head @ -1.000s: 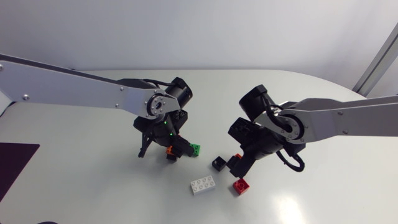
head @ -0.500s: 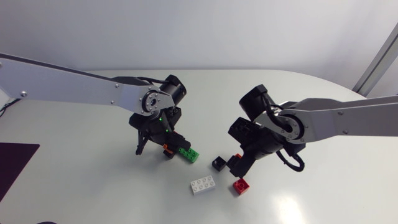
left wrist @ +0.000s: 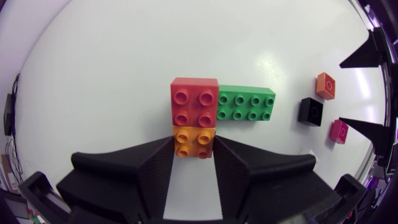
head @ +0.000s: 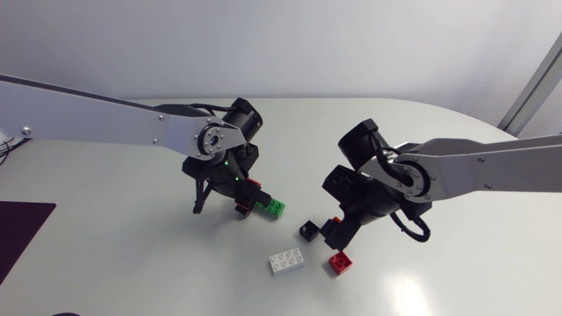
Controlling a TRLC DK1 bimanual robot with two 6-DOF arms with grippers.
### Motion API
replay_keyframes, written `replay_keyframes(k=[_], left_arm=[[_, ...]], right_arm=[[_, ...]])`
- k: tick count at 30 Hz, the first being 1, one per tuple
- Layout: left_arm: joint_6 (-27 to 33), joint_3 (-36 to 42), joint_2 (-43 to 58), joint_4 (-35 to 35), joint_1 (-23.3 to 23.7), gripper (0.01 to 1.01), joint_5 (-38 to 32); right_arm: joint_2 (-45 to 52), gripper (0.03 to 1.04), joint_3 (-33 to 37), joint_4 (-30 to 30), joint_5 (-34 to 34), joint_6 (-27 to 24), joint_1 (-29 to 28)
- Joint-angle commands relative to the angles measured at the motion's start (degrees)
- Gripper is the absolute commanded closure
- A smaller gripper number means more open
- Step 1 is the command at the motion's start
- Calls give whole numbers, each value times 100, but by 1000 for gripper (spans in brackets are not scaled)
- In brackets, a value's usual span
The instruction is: Disassemble duplo
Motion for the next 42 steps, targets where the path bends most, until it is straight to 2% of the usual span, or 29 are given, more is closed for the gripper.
replay_keyframes(k=[1, 6, 8, 10, 13, 16, 23, 28, 30, 32, 37, 42], left_arm=[[356, -209, -423, 148, 182, 846, 113], [1235, -534, -960, 499, 691, 848, 913], [1754, -666, -1170, 508, 823, 848, 1449], [2062, -1018, -1531, 921, 1034, 848, 1809], [2448, -1791, -2216, 1818, 1043, 848, 2187], [2730, -2204, -2480, 2187, 876, 848, 2301], [2844, -2670, -2682, 2890, 366, 848, 2354], [2791, -2837, -2752, 3400, 41, 848, 2240], [2791, -2811, -2752, 3444, -21, 848, 2213], [2791, -2767, -2709, 3470, -38, 848, 2178], [2835, -2723, -2585, 3558, -47, 848, 2073], [2879, -2696, -2594, 3558, -29, 848, 2073]], right_arm=[[-198, 95, -139, -14, -17, -93, -98], [-549, 93, 10, -31, -606, -110, -379], [-575, 93, 212, -225, -1248, -57, -625], [-470, 93, 555, -629, -2021, 13, -889], [-171, 93, 1056, -1183, -3049, 74, -1223], [119, 93, 1434, -1613, -3761, 74, -1302], [629, 97, 2067, -1868, -4043, 417, -977], [954, 164, 2295, -1903, -4051, 602, -660], [1059, 225, 2331, -1903, -4034, 637, -581], [1121, 333, 2339, -1895, -3999, 681, -563], [1103, 754, 2155, -1701, -3647, 742, -563], [954, 815, 1847, -1446, -3260, 672, -432]])
